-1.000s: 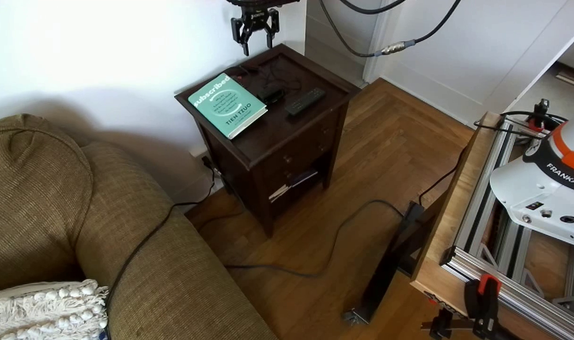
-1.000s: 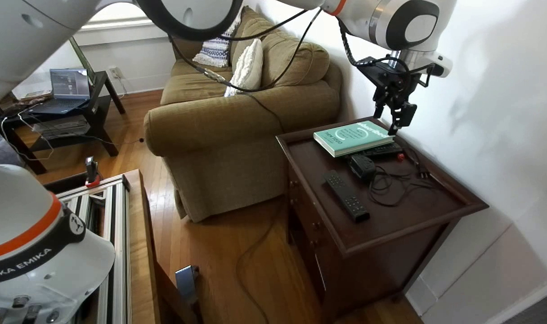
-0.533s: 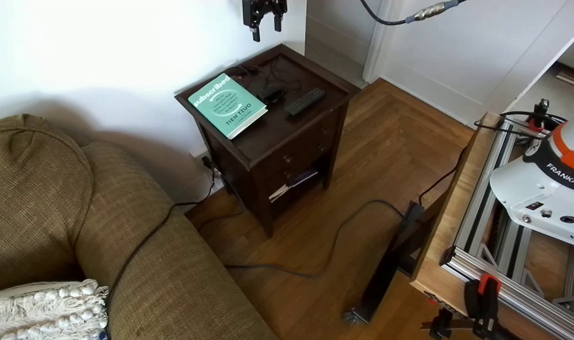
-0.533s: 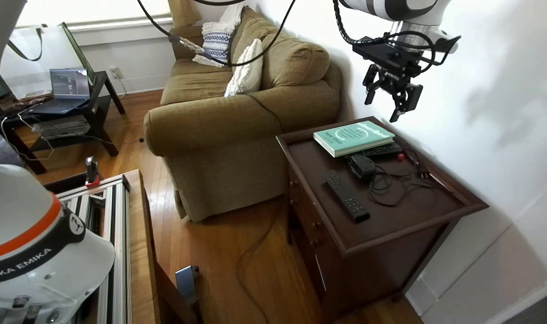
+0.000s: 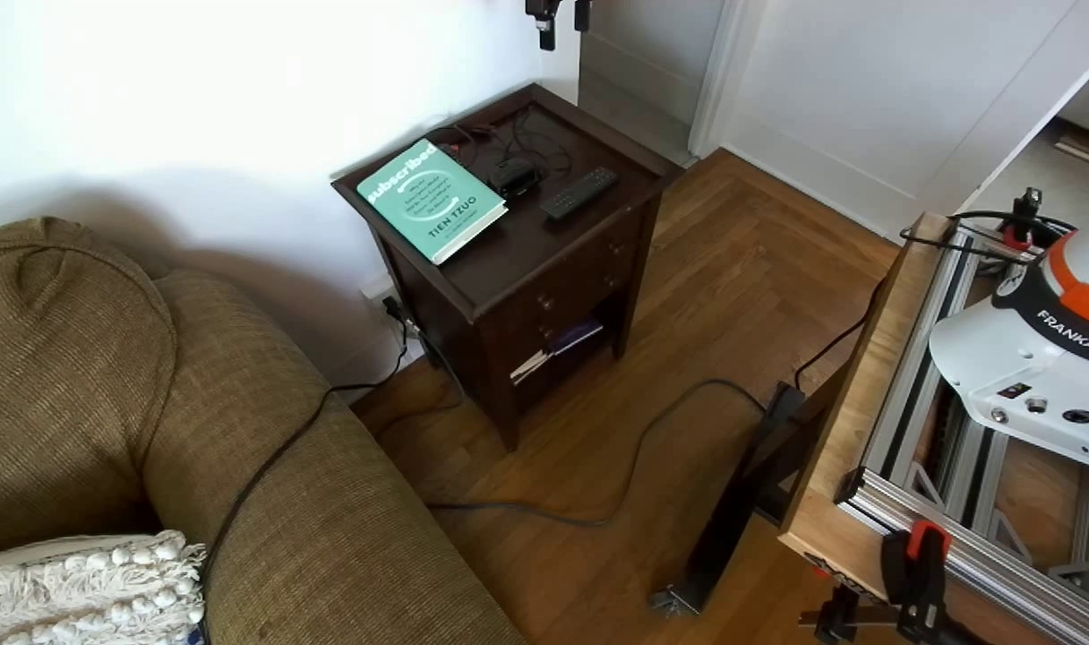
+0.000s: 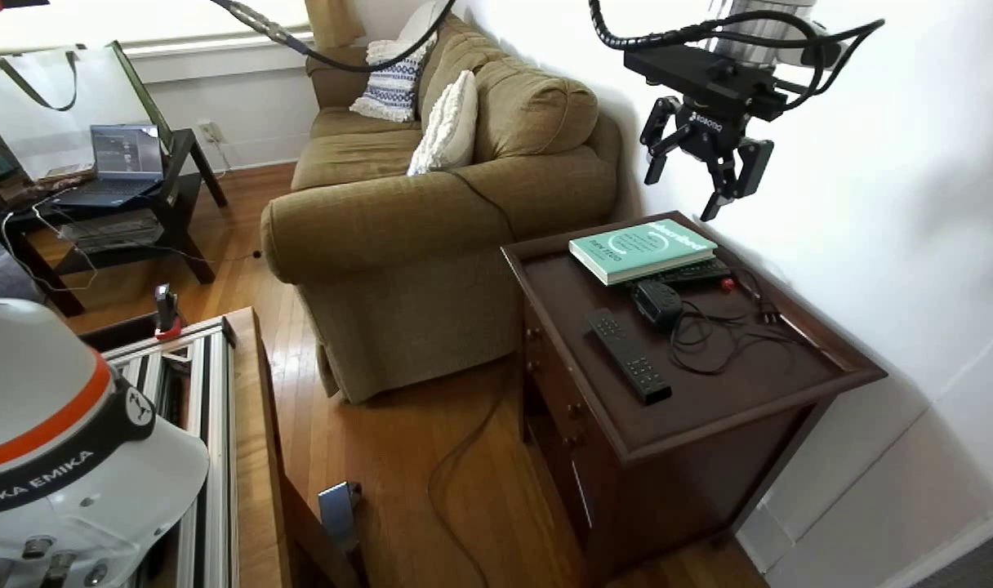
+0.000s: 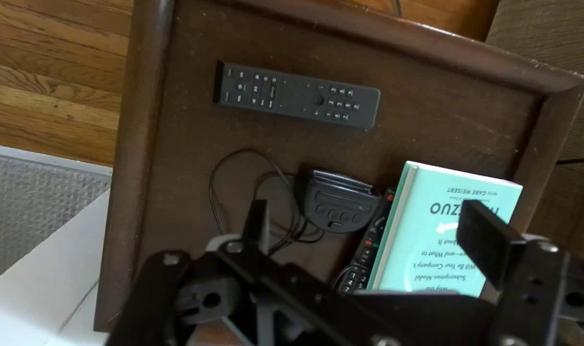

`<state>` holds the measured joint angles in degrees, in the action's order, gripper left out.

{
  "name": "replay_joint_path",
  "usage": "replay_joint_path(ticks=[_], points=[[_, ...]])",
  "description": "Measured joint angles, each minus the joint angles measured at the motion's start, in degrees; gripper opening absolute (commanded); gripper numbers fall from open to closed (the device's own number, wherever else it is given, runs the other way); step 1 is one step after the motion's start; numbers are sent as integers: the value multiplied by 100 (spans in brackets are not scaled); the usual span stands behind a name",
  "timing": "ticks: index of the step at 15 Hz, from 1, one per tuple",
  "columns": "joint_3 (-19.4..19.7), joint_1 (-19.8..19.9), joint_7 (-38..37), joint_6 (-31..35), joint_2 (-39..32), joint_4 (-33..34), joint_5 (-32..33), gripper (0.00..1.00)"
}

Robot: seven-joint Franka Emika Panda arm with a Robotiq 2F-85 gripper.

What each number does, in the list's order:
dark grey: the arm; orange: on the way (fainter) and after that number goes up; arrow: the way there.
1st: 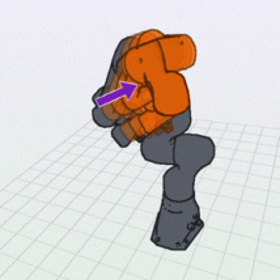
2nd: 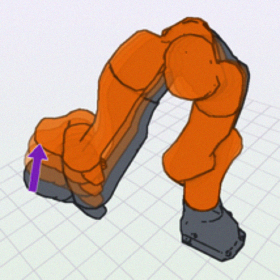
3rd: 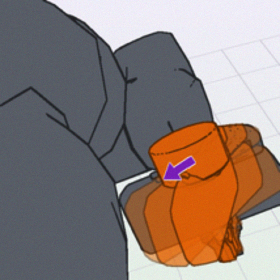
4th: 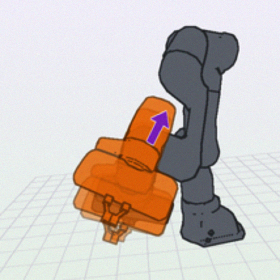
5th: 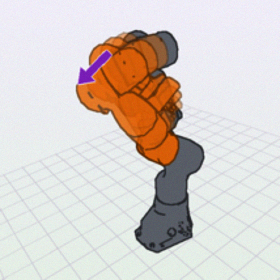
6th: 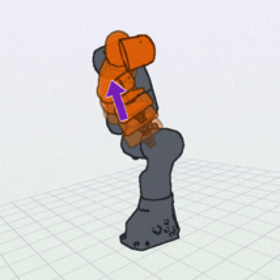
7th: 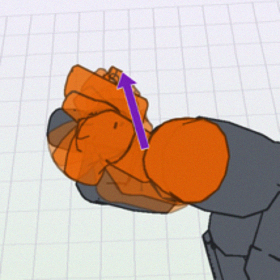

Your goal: Move the black device closer to the book

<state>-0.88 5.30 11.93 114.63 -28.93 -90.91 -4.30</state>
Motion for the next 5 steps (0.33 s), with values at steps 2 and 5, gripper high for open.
replay_joint_path(ticks=[2, 5], points=[[-4, 47, 85, 180, 389, -547, -129, 100], [-7, 74, 171, 310, 777, -1080, -199, 100]])
